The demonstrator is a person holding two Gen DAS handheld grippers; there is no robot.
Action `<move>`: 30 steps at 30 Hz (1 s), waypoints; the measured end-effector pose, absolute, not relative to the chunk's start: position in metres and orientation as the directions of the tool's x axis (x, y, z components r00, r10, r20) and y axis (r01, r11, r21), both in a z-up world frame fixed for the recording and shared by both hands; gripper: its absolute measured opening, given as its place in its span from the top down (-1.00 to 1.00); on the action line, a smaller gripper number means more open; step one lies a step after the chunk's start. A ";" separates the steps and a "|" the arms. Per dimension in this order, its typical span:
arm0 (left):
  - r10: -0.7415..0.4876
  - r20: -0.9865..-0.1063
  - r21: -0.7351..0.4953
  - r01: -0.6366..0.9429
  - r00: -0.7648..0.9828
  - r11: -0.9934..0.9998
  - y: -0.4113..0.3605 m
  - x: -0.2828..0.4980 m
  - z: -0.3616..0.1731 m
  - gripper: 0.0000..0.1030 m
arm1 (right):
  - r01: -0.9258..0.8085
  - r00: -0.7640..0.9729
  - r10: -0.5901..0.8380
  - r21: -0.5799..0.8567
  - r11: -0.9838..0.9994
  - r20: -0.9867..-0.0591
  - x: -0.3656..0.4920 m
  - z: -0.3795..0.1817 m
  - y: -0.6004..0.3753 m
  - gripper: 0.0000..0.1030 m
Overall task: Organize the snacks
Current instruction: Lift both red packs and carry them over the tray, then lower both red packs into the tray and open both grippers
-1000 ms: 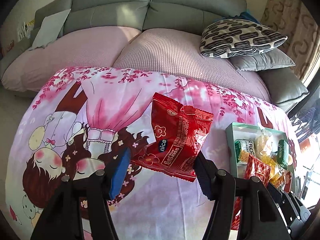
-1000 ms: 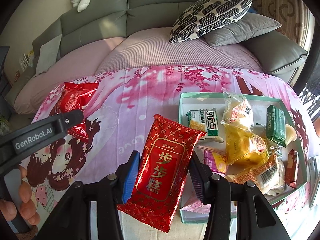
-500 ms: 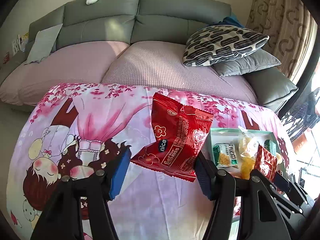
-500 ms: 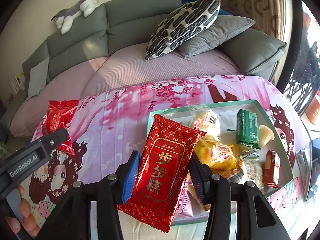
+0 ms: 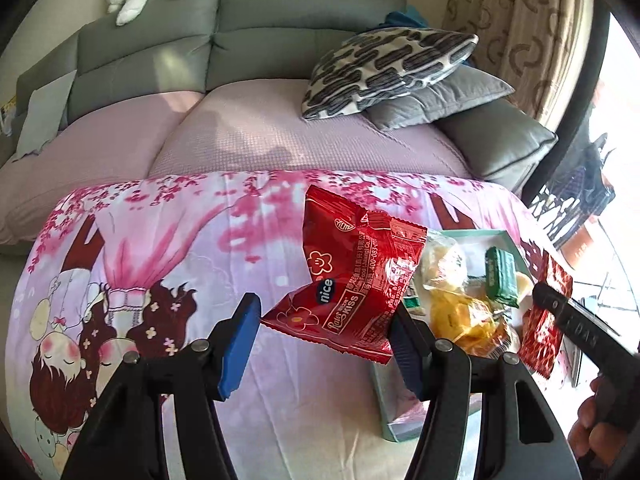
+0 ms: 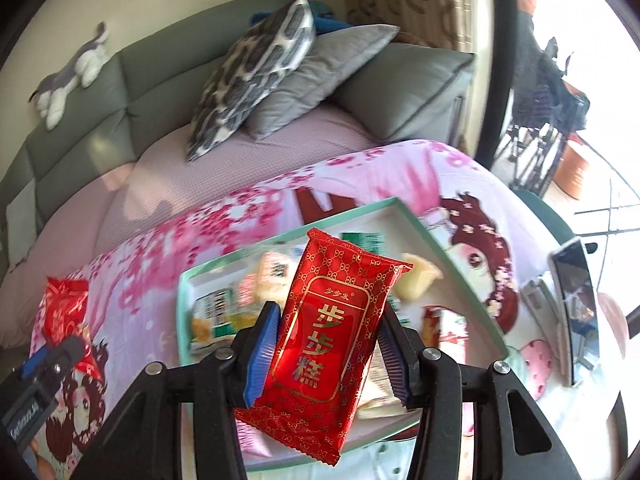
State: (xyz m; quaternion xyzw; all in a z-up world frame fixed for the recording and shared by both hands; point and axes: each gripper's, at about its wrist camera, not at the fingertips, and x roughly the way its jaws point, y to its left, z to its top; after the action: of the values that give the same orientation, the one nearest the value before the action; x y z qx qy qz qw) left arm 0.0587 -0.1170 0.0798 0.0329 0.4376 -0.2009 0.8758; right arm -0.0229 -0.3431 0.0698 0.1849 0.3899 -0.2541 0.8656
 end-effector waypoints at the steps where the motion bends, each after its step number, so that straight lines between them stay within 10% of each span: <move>1: -0.330 -0.781 -0.117 0.394 0.530 0.912 -0.122 0.057 0.079 -0.24 | 0.597 0.564 -0.305 0.124 0.793 -0.768 -0.026 0.070 -0.349 0.00; 30: -0.354 -0.814 -0.093 0.498 0.460 0.862 -0.198 0.071 0.024 -0.25 | 0.612 0.563 -0.339 0.105 0.784 -0.753 -0.001 0.034 -0.390 0.00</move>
State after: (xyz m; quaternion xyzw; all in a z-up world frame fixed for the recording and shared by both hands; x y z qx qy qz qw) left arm 0.0709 -0.1980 0.0241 0.0791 0.4552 -0.2501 0.8509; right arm -0.0012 -0.3901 0.0340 0.1806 0.3779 -0.2748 0.8655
